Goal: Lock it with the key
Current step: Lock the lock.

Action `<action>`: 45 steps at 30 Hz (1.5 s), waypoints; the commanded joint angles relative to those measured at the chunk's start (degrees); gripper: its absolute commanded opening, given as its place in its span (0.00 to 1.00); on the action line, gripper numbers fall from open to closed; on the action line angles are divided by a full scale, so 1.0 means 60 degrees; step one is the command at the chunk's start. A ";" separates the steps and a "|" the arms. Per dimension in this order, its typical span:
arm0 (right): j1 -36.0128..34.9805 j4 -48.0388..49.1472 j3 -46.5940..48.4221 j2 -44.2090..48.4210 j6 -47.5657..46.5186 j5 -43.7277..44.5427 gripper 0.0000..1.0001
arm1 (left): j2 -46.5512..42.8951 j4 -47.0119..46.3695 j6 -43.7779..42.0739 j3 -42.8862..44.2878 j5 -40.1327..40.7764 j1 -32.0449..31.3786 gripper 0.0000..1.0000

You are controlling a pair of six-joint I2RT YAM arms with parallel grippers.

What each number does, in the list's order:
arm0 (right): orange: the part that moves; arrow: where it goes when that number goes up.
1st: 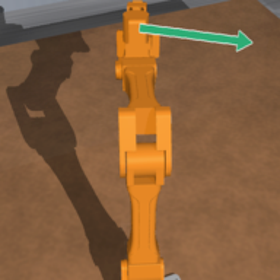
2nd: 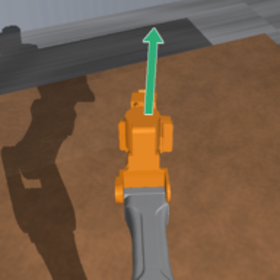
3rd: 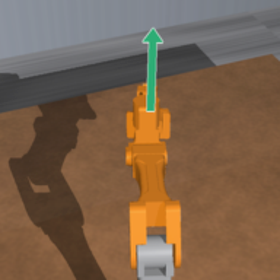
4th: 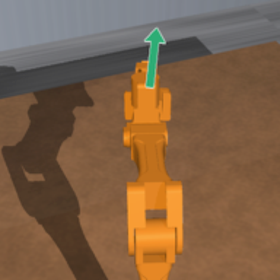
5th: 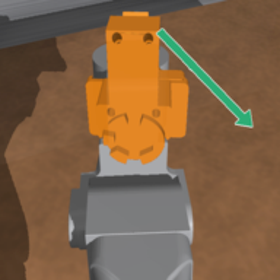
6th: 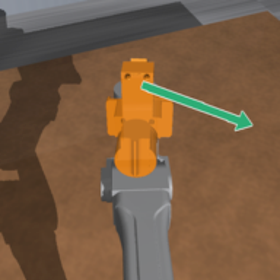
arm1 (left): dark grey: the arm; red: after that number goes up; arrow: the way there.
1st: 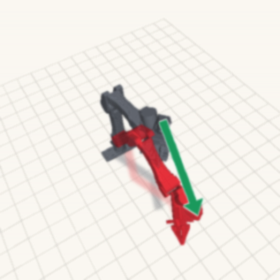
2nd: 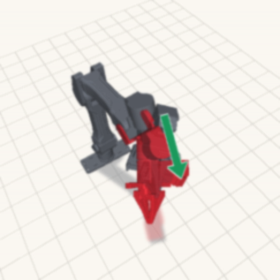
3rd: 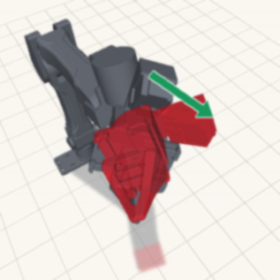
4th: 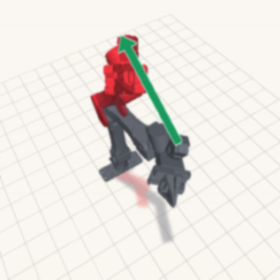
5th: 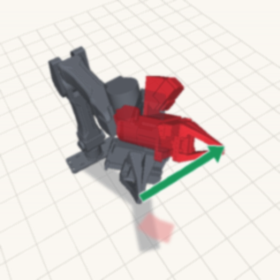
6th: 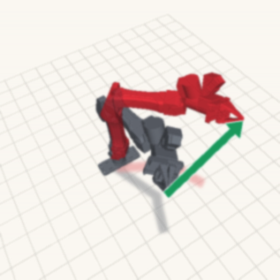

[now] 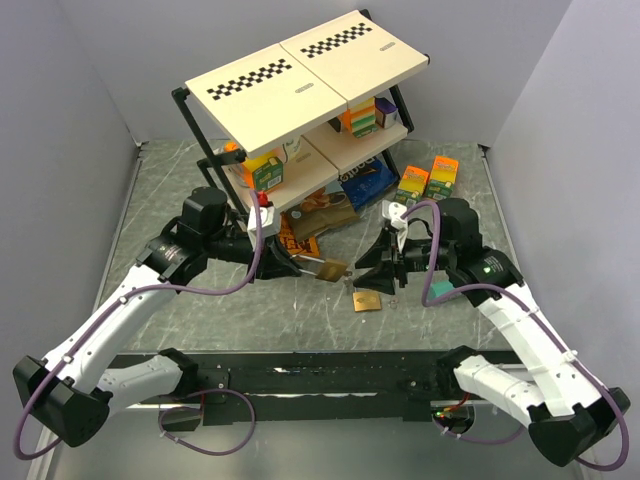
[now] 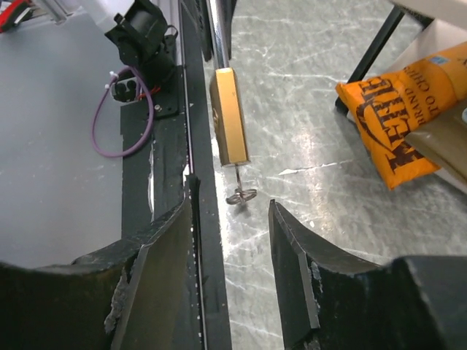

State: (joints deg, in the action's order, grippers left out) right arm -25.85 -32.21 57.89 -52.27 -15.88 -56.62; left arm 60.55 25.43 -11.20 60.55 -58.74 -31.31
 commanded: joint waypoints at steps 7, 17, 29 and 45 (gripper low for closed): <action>0.0016 0.1251 -0.0097 -0.0311 0.0317 -0.0334 0.43 | -0.0366 -0.1133 0.0387 0.0191 -0.0713 0.0047 0.01; -0.0072 0.0667 -0.0097 -0.0458 -0.0195 -0.0407 0.17 | -0.0425 -0.1425 0.0563 0.0103 -0.0493 0.0033 0.01; 0.0059 -0.0518 0.0196 -0.0356 -0.0853 -0.0525 0.00 | -0.0439 -0.1104 0.0227 0.0132 -0.0259 0.0106 0.01; 0.1422 -0.1097 -0.1003 -0.0516 -0.1005 -0.0364 0.00 | -0.0527 -0.0211 -0.0520 0.0177 -0.0333 0.0824 0.01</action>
State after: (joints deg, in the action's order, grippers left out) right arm -17.72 -43.53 56.16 -54.54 -26.15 -59.42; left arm 59.81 25.32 -11.16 60.31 -58.85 -26.70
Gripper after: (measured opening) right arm 0.007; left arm 0.116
